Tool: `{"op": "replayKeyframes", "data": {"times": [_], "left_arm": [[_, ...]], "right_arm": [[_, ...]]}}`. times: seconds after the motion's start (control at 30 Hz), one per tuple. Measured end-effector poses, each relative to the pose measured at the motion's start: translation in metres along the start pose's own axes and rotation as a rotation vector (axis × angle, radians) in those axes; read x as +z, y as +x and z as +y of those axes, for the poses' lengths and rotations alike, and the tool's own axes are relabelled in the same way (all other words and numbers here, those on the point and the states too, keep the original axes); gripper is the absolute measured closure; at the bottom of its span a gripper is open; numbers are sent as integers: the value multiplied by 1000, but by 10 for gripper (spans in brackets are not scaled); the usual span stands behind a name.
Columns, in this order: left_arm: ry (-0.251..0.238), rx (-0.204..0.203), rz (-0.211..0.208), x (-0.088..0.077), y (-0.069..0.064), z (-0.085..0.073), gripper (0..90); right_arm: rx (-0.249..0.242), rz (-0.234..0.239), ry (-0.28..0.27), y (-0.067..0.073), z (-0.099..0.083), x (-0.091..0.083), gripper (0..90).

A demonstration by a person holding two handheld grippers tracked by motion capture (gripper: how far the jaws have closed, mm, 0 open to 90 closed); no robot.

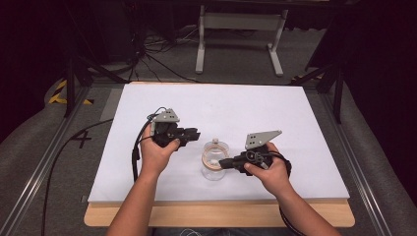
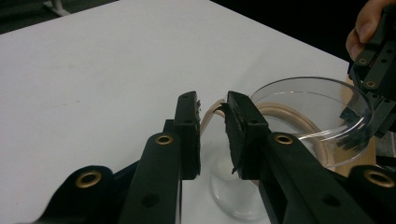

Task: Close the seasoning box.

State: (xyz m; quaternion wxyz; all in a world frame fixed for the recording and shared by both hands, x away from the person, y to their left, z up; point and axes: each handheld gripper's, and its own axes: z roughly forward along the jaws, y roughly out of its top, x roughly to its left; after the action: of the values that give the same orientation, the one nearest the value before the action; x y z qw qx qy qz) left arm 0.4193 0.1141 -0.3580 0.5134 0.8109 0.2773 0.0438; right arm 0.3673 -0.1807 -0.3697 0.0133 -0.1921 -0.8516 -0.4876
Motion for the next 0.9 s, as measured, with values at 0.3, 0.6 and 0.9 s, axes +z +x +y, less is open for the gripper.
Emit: {"op": "replayKeyframes", "data": {"times": [0.3, 0.6, 0.9], "left_arm": [[25, -20, 3, 1, 3, -2, 722], [38, -34, 13, 0, 8, -4, 703], [31, -52, 21, -1, 10, -5, 676]], "right_arm": [[24, 17, 65, 2, -1, 3, 898], [13, 29, 96, 5, -3, 4, 895], [13, 25, 87, 5, -1, 0, 877]]}}
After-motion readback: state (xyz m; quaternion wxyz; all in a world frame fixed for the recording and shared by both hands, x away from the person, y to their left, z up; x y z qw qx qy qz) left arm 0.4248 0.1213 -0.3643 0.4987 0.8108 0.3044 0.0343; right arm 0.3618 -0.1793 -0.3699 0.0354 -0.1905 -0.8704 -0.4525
